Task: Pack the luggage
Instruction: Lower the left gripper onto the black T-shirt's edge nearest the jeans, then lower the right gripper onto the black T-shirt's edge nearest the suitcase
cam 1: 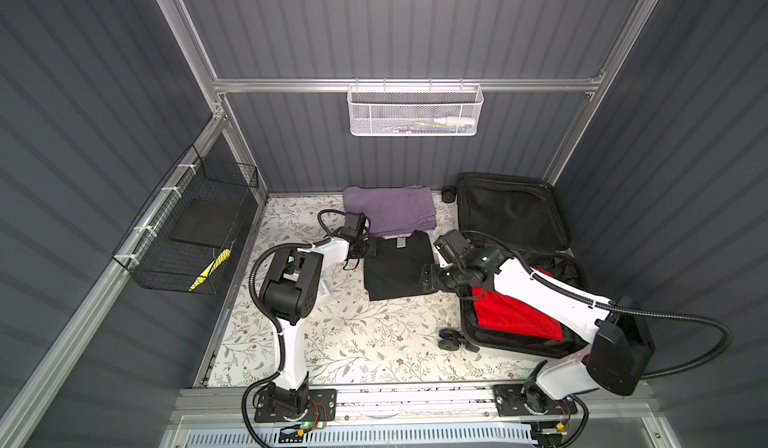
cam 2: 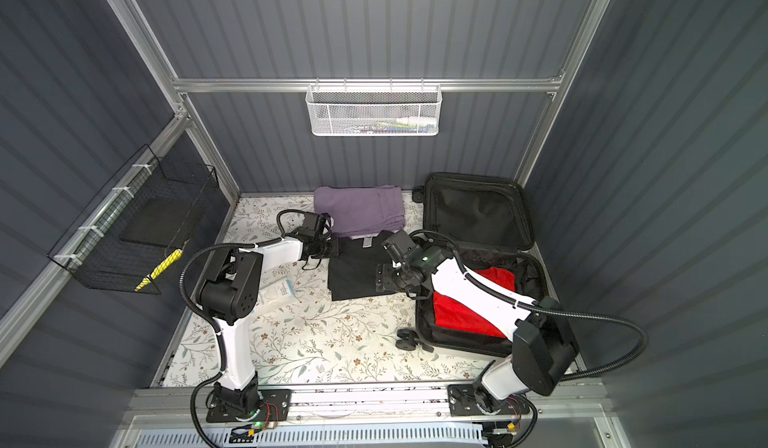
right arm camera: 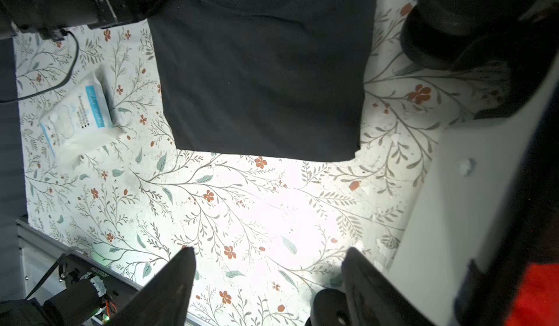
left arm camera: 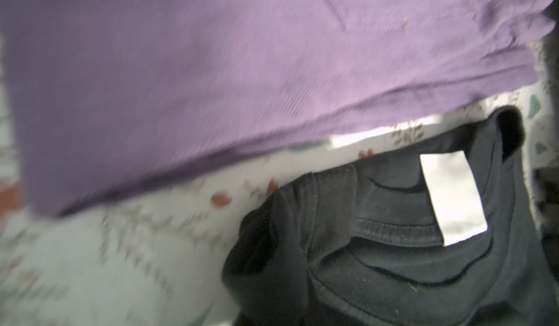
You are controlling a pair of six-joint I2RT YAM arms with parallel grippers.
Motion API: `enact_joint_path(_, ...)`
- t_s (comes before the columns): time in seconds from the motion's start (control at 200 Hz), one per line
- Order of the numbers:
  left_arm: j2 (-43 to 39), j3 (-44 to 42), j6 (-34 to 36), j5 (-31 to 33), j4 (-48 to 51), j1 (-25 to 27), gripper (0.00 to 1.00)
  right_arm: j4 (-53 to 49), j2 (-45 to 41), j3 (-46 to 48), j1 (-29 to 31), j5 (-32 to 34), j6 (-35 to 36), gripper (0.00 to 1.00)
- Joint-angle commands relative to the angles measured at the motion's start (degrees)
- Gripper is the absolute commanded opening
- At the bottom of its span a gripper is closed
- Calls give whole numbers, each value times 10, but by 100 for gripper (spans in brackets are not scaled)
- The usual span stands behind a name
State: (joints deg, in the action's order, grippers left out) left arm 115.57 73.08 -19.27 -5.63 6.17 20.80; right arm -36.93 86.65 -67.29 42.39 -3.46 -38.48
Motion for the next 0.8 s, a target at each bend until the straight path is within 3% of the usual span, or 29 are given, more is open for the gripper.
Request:
enact_joint_path(0.0,-29,-36,1,27,41,-5,0,-3,29,-26,17,19,-4,78)
enact_joint_path(0.405,-84,-101,6,79,89,-70,0,8,145,-82,48,16,-26,79)
enact_joint_path(0.795,-74,-88,16,75,97,-77,0,12,228,-120,39,9,-22,79)
